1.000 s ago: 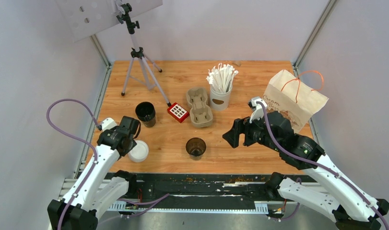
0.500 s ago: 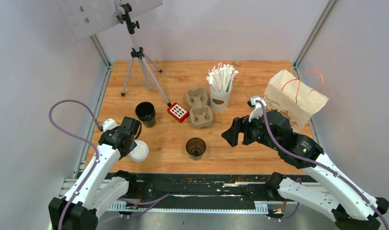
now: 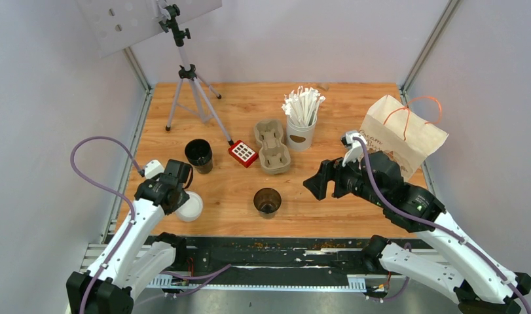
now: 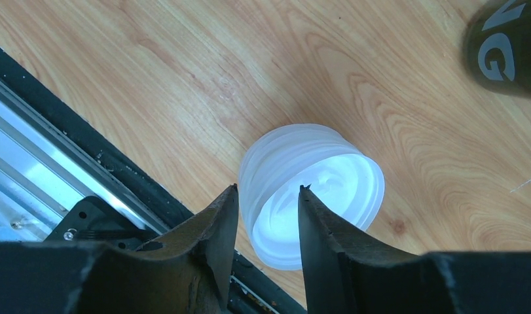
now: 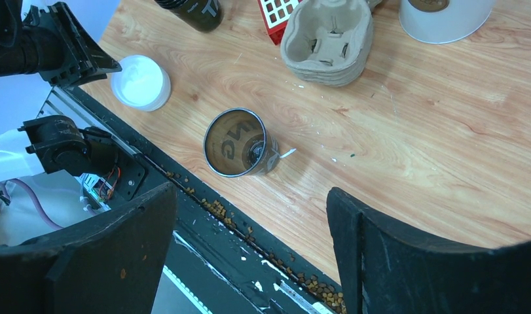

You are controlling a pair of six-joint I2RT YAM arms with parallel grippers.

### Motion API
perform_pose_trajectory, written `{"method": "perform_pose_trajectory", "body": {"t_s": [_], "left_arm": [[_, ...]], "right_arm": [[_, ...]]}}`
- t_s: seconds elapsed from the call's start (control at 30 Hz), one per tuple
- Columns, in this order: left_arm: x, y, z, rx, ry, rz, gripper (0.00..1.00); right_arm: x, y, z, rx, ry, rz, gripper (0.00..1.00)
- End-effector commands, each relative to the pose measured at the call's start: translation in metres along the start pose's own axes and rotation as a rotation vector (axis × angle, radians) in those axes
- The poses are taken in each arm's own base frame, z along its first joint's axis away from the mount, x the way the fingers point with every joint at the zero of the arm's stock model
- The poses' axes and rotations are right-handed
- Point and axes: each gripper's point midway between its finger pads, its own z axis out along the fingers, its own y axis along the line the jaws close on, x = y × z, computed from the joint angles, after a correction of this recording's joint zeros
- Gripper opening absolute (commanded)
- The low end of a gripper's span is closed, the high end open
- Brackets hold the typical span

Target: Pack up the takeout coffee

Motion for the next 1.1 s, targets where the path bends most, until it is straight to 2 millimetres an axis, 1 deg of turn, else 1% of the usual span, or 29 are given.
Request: {"method": "perform_pose_trajectory", "body": {"t_s": [0.0, 0.3, 0.47, 0.7, 0.9, 1.07], "left_arm": [[-0.002, -0.002, 0.002, 0.009, -0.013, -0.005, 0.45], [0.000, -0.001, 0.005, -0.005, -0.006, -0.003, 0.31], [0.000, 0.000, 0.003, -0.003, -0.004, -0.003, 0.20], [-0.004, -0.003, -0.002, 0.017, -0.012, 0.001, 0.00], [-0.008, -0.003, -0.006, 0.021, -0.015, 0.008, 0.00], [-0.011, -0.002, -0.013, 0.033, -0.017, 0.011, 0.00]], "right_arm": [[-0.023, 0.010, -0.010, -0.034, -0.087, 0.022, 0.84], [-0.023, 0.009, -0.013, -0.028, -0.091, 0.019, 0.84], [-0.024, 0.007, -0.013, -0.026, -0.101, 0.017, 0.84], [-0.027, 0.009, -0.014, -0.029, -0.105, 0.020, 0.83], [-0.021, 0.007, -0.012, -0.031, -0.108, 0.041, 0.83], [-0.022, 0.008, -0.011, -0.034, -0.108, 0.035, 0.83]]}}
